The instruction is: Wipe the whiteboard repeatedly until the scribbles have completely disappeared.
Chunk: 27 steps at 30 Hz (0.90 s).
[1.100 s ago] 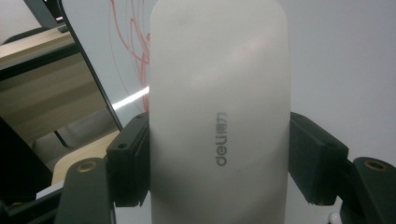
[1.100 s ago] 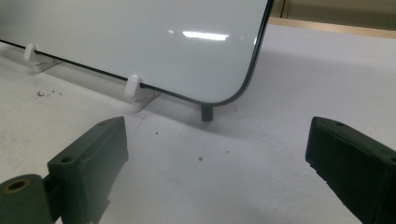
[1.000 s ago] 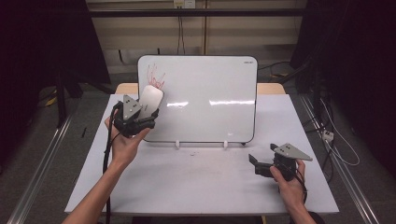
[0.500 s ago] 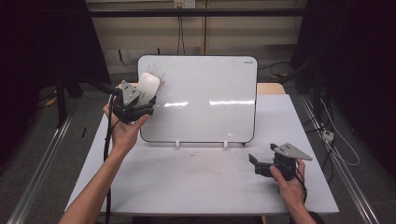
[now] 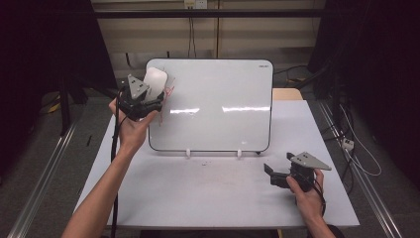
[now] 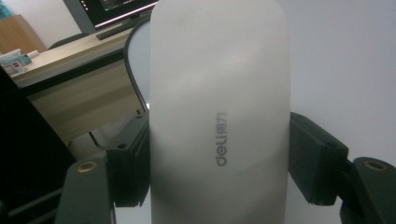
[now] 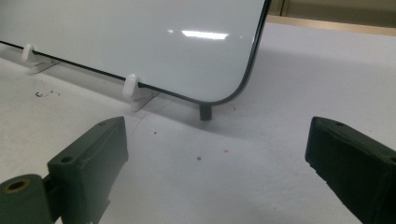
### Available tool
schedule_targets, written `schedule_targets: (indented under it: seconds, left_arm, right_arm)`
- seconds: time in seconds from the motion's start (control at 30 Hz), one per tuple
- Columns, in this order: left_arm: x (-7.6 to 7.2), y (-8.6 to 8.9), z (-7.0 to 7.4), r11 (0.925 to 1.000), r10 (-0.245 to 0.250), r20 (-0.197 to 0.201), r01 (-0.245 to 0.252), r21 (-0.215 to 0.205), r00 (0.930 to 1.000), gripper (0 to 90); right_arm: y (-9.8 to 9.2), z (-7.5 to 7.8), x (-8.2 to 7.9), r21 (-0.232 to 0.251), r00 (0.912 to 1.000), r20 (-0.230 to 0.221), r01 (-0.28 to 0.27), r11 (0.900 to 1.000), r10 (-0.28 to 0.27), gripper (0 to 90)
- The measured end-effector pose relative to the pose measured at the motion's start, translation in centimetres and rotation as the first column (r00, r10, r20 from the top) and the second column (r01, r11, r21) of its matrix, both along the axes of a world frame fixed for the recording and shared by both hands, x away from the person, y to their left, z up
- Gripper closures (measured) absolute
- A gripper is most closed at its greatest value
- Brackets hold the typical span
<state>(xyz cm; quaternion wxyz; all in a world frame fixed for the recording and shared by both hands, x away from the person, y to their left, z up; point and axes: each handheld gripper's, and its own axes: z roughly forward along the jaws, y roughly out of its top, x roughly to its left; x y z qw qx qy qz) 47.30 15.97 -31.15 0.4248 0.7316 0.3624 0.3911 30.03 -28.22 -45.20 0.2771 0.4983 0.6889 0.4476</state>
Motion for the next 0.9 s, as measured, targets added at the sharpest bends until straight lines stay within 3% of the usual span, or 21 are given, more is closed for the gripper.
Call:
schedule_targets:
  seconds: [0.53, 0.9]
  left_arm:
    - [2.3, -1.1, 1.3, 0.9992, 0.026, 0.001, -0.026, 0.029, 0.9996, 31.2]
    - [3.4, -1.1, 0.4, 0.9967, 0.054, -0.023, -0.052, 0.063, 0.9983, 31.2]
  right_arm:
    - [0.0, -0.1, 0.1, -0.002, 1.0000, -0.004, -0.006, 1.000, 0.006, 5.8]
    - [0.0, -0.1, 0.1, -0.002, 1.0000, -0.003, -0.007, 1.000, 0.007, 5.8]
